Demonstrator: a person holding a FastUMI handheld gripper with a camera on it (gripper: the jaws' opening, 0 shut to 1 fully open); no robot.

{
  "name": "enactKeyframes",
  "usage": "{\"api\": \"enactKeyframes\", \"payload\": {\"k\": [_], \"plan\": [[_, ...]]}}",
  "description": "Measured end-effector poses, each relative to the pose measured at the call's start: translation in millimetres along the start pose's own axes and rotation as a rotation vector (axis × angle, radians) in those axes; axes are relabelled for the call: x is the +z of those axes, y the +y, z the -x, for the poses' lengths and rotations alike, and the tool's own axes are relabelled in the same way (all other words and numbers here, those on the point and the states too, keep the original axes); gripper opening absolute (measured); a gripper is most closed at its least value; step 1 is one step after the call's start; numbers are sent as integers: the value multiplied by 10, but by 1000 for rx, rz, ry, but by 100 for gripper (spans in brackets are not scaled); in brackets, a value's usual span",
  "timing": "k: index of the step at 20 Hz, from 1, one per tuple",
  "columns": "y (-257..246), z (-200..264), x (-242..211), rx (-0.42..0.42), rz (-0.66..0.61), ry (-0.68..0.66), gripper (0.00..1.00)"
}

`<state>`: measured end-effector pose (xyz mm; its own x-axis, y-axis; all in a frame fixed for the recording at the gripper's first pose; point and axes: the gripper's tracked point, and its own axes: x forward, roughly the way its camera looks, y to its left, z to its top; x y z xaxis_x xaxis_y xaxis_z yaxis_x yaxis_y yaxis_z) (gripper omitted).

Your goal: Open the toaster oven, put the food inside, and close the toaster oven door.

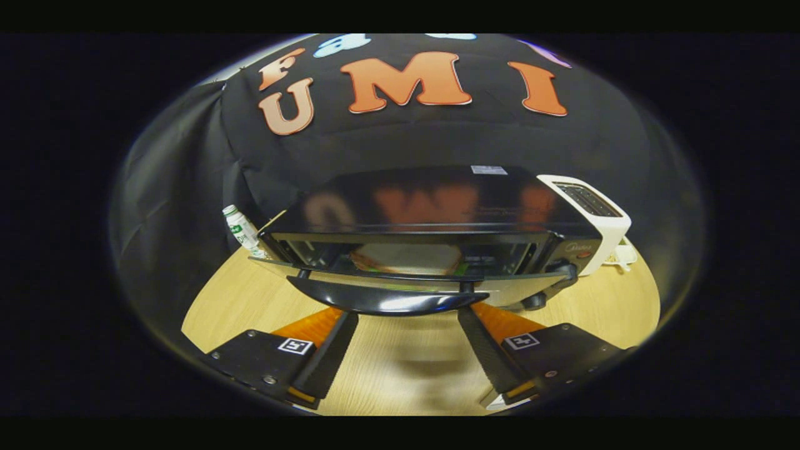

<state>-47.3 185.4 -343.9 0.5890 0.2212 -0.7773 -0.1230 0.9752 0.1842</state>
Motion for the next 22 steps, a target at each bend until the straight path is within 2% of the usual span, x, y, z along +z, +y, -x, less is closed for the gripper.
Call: {"api": "enactKeyframes", "payload": {"k": [3, 6, 14, 22], "plan": [[-7, -36, 227, -1, -21, -43, 96], [-30, -60, 251, -6, 27, -32, 95], [89, 448, 363, 38, 113, -117, 96], [83, 1159, 1289, 47, 161, -367, 96]]}}
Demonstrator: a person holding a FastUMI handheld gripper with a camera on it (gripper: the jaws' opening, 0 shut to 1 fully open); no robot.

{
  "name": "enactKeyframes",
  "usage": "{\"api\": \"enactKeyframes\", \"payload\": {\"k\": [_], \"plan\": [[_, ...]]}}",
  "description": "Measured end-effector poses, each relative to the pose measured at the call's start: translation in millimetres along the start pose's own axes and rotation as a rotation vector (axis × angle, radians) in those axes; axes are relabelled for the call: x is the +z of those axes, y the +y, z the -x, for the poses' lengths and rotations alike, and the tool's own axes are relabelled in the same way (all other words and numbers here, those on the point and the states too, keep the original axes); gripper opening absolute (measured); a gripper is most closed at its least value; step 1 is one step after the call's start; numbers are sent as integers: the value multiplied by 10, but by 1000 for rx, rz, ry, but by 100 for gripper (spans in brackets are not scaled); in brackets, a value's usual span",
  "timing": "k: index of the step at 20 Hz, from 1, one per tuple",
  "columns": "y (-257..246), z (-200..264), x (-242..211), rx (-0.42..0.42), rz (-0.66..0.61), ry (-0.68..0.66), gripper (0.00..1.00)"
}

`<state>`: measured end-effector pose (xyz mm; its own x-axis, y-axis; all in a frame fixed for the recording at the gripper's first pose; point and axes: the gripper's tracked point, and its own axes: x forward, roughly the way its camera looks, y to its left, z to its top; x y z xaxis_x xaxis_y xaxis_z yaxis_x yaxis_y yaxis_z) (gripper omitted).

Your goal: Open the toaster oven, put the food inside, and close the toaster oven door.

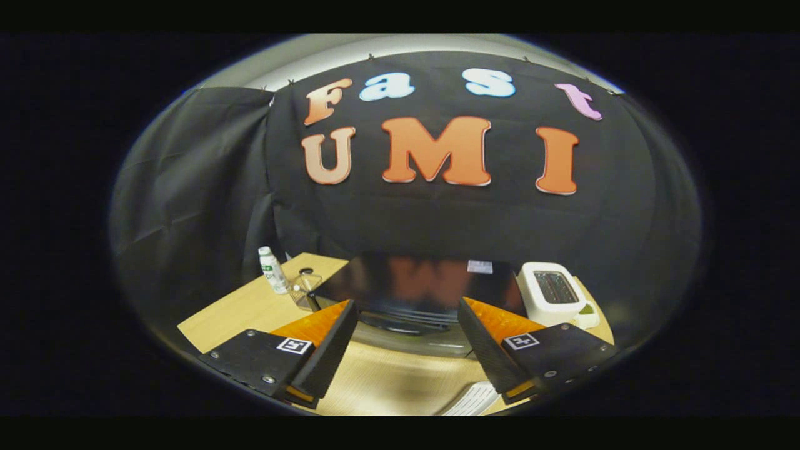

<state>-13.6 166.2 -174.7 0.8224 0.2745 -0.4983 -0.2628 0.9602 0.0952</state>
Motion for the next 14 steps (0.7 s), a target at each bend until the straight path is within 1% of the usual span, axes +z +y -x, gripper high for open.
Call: {"api": "enactKeyframes", "payload": {"k": [3, 6, 14], "plan": [[-79, 133, 357, -10, -30, -73, 98], [-189, 308, 697, -26, -31, -158, 98], [-415, 707, 1395, -83, 35, -352, 98]]}}
